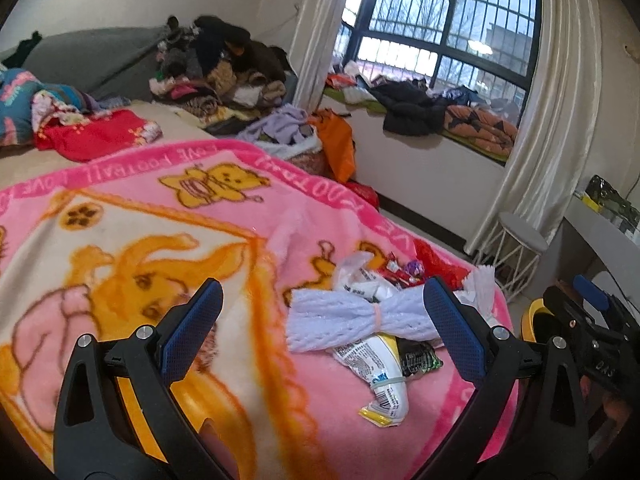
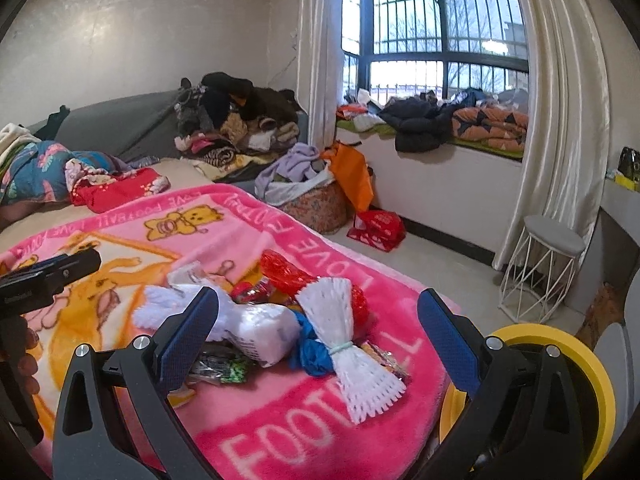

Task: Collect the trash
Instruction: 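Grasp a white foam mesh net with the left tool while the right tool grasps another mesh net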

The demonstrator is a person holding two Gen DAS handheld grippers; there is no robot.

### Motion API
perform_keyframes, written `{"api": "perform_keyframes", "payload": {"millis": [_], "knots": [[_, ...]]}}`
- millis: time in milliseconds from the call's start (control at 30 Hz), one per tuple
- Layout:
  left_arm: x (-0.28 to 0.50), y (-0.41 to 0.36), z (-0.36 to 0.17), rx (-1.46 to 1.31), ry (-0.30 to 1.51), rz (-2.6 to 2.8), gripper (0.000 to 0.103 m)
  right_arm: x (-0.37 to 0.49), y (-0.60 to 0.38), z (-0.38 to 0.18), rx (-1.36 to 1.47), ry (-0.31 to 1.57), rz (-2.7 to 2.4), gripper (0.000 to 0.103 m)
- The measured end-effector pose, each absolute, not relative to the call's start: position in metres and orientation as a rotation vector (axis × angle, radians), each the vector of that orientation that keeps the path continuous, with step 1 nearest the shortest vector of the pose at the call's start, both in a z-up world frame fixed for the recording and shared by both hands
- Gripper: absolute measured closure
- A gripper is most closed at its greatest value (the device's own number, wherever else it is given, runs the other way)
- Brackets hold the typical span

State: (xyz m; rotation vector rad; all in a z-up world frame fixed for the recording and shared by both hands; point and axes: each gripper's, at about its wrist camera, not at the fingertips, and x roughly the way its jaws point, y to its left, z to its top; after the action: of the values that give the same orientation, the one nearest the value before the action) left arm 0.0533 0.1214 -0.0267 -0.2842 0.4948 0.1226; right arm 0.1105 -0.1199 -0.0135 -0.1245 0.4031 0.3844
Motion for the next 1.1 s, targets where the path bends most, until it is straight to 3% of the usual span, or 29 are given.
{"api": "perform_keyframes", "payload": {"millis": [167,300,800,933,1033,1100], "knots": [[0.071,0.117,-0.039,-0.320,0.541,0.063,0.010,0.133,-0.125,-0.022,-0.126,0.453,0.367,0.008],[0.082,0.120,-0.053,-0.374,0.596,0.036,0.011,0.152,-0.123,-0.031,-0.130,0.514,0.386,0.020],[0.089,0.156,-0.097,-0.677,0.699,-0.032,0.012,0.204,-0.104,-0.060,-0.164,0.649,0.400,0.034],[0.094,0.161,-0.107,-0.792,0.709,-0.065,0.017,0.213,-0.103,-0.066,-0.160,0.689,0.407,0.049],[0.097,0.164,-0.112,-0.841,0.710,-0.060,0.033,0.216,-0.102,-0.070,-0.152,0.717,0.424,0.068],[0.097,0.165,-0.113,-0.846,0.712,-0.049,0.054,0.214,-0.102,-0.071,-0.153,0.722,0.433,0.073]]}}
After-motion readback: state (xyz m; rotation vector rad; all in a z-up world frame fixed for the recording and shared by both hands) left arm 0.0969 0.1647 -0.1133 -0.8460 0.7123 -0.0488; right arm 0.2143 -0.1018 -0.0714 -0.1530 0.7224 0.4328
